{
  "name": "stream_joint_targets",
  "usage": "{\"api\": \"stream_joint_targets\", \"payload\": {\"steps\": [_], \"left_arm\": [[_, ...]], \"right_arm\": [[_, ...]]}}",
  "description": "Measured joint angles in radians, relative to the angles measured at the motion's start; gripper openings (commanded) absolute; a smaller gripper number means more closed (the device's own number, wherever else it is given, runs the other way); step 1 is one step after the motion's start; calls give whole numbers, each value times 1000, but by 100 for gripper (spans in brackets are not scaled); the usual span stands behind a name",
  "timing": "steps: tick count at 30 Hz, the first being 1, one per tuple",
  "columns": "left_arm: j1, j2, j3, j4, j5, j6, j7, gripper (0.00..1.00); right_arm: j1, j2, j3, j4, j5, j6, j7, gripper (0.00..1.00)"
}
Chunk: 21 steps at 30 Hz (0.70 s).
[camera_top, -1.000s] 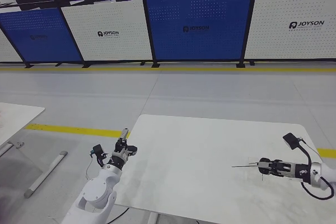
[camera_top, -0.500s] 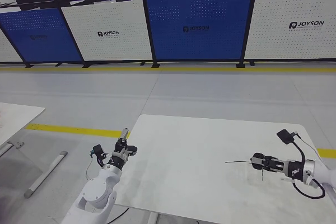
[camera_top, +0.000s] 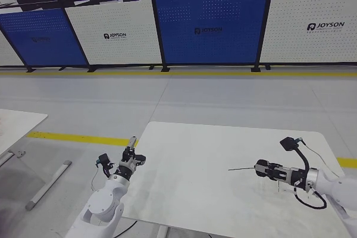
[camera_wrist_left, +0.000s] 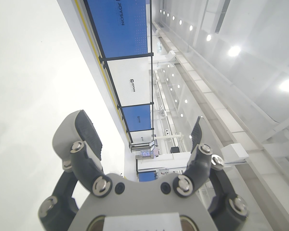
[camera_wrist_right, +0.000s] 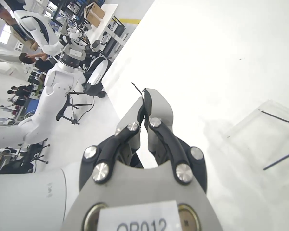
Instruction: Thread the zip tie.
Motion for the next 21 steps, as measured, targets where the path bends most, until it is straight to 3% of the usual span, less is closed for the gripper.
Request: {"api": "stream_joint_targets", "payload": {"steps": [11, 13, 15, 17, 21], "left_arm": [[0, 0, 0, 0, 0, 0, 0, 100], [0, 0, 0, 0, 0, 0, 0, 100], [0, 0, 0, 0, 0, 0, 0, 100], [0, 0, 0, 0, 0, 0, 0, 100], [0, 0, 0, 0, 0, 0, 0, 100]], "right_arm": [[-5, -1, 2, 1, 6, -2, -9, 0], [-15, -2, 7, 3, 38, -27, -21, 0], [-14, -3, 11, 18, 93, -81, 24, 0], [4, -5, 9, 26, 116, -97, 78, 0], [33, -14, -25, -6, 35, -94, 99, 0]]}}
